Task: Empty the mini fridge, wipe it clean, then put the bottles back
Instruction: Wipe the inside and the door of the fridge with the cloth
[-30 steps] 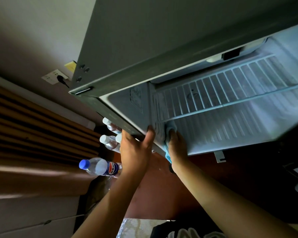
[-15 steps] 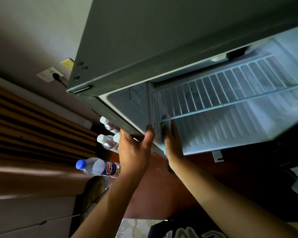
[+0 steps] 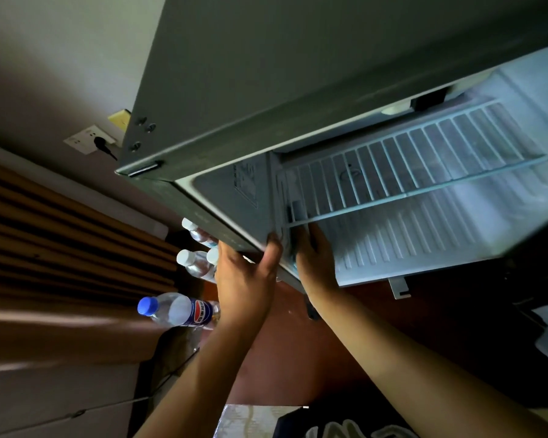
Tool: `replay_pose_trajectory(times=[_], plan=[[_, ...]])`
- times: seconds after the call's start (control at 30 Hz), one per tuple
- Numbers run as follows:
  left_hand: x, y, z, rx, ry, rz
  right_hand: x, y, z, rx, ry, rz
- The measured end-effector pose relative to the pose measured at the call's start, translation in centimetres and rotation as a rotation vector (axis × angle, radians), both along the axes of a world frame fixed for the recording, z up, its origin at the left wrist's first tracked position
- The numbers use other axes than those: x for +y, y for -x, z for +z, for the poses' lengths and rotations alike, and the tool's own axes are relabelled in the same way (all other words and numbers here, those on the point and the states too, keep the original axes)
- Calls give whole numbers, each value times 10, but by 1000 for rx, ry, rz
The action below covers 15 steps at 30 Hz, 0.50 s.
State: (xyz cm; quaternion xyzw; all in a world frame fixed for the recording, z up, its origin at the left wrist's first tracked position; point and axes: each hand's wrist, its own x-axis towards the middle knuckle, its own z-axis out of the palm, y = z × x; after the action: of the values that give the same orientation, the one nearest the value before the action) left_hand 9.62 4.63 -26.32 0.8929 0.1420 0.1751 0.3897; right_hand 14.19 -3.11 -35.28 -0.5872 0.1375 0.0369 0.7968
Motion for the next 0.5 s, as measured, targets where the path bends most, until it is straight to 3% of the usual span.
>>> replay_pose_trajectory(times=[0.17,0.5], plan=[[-1,0,0,-1,10,19,-1,-7,-2,82,-144,80],[-3,0,1,41,-8,23,-8,-4,-19,264,-145,81]])
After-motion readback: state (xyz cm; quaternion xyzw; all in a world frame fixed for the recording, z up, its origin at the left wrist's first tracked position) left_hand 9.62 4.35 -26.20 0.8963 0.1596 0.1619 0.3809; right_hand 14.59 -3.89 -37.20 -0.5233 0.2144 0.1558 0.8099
